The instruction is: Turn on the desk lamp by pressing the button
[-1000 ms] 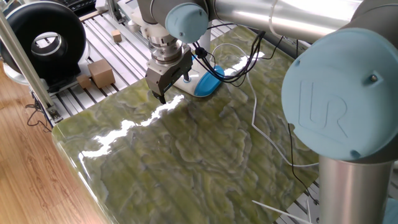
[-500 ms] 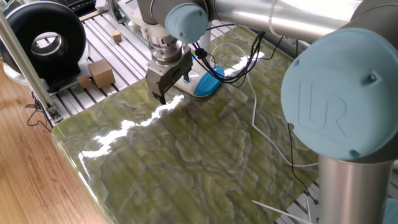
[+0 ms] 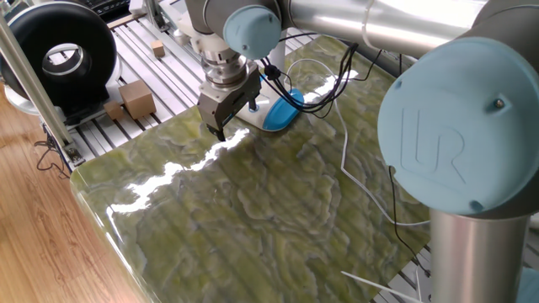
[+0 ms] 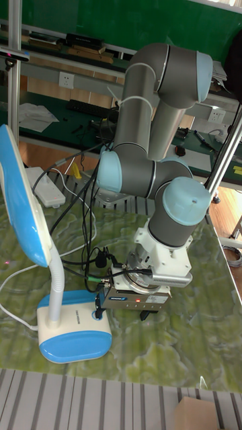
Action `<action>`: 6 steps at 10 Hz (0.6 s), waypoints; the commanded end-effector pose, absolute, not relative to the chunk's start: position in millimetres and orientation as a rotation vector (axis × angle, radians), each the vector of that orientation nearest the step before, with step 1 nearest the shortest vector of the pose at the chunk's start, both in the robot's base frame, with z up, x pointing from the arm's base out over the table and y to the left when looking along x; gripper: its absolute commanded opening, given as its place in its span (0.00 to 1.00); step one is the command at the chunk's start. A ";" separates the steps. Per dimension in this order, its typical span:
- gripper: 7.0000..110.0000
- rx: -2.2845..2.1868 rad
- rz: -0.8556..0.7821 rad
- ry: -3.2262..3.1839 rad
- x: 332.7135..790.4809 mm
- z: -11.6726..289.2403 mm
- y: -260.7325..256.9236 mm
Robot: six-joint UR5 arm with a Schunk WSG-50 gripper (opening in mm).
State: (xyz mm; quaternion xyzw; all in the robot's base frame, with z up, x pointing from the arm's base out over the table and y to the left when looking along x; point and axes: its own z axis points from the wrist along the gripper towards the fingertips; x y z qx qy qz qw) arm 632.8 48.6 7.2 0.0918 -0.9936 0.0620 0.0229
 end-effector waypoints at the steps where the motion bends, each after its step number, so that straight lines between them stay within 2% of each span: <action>1: 1.00 0.259 0.170 -3.084 634.2 2.1 52.2; 6: 1.00 0.252 0.146 -3.088 631.1 9.7 58.0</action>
